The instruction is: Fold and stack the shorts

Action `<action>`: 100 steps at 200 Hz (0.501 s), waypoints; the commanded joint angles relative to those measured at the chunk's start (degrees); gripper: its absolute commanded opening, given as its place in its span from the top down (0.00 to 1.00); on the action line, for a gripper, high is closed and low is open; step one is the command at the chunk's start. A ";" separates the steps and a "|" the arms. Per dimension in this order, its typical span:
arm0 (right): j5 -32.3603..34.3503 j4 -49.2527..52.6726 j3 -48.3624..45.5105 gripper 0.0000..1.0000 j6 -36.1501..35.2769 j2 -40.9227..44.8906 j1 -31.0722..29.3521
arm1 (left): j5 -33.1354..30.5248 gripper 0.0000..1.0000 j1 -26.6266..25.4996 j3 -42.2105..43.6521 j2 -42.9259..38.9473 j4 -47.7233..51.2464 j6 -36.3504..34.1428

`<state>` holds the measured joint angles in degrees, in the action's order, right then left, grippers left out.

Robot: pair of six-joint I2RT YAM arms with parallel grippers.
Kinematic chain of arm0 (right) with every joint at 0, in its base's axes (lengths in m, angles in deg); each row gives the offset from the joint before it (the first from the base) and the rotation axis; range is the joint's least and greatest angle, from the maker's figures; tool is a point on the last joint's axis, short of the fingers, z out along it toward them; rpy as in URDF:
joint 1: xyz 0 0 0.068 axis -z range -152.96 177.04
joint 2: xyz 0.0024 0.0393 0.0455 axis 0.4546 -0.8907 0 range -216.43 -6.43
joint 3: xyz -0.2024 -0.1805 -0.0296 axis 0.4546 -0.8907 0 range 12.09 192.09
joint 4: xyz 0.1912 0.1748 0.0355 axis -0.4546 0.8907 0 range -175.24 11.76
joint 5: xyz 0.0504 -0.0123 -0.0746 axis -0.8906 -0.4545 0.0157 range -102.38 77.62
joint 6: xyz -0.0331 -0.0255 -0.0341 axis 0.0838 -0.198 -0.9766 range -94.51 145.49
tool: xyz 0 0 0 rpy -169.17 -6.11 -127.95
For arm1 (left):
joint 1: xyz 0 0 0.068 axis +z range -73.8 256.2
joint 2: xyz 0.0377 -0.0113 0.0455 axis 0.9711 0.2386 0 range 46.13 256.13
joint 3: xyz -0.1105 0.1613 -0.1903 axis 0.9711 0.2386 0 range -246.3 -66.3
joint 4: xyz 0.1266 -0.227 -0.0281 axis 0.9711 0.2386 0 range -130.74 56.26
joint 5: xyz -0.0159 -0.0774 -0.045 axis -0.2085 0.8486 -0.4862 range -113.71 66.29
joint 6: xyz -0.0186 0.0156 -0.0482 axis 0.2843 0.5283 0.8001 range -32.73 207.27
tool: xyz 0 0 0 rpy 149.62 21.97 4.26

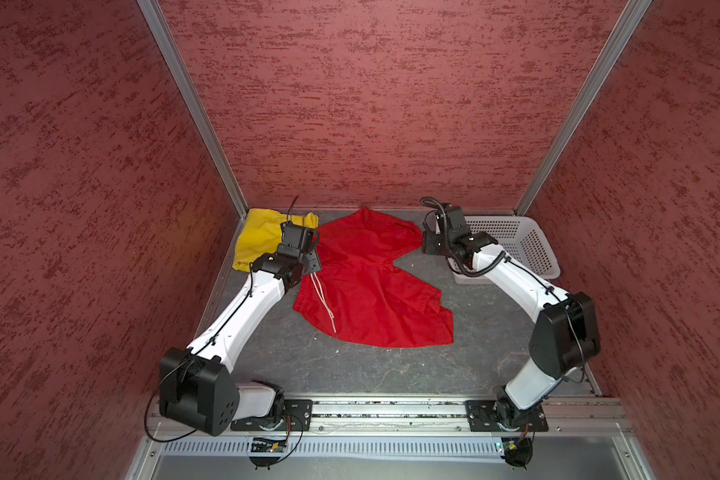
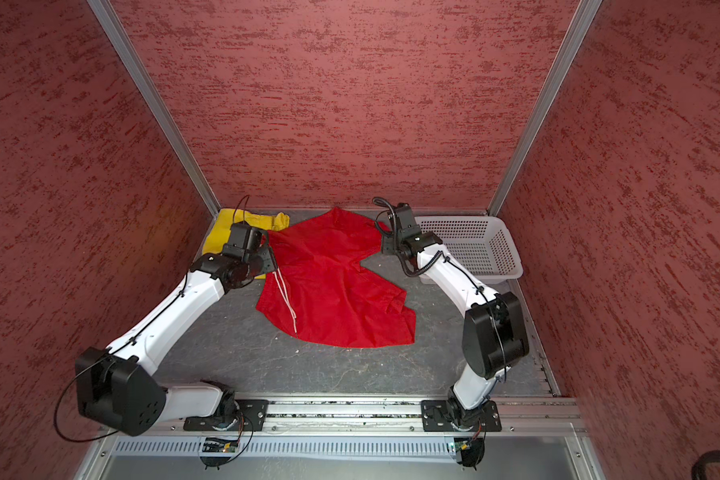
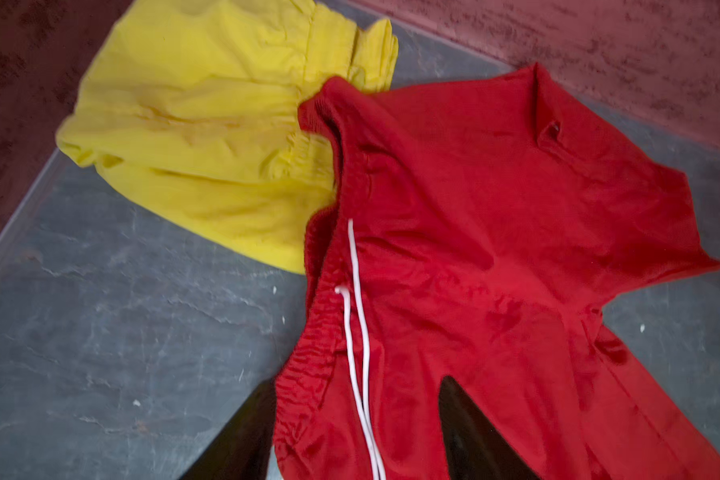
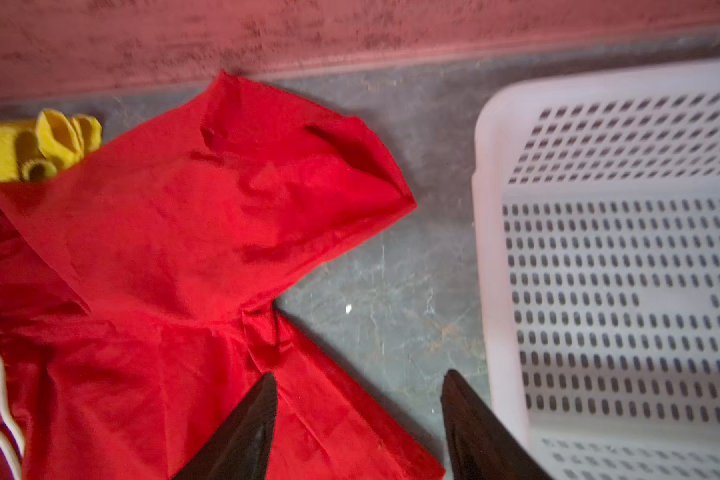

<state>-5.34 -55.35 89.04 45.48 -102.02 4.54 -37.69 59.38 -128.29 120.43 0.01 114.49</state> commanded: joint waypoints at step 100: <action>-12.30 -11.14 -20.64 0.38 13.63 -0.09 -2.28 | 8.00 0.32 0.18 19.61 -0.56 -3.88 8.81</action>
<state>-14.06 -60.42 69.10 54.90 -100.69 2.50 -31.26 58.90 -110.15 118.01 0.32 122.32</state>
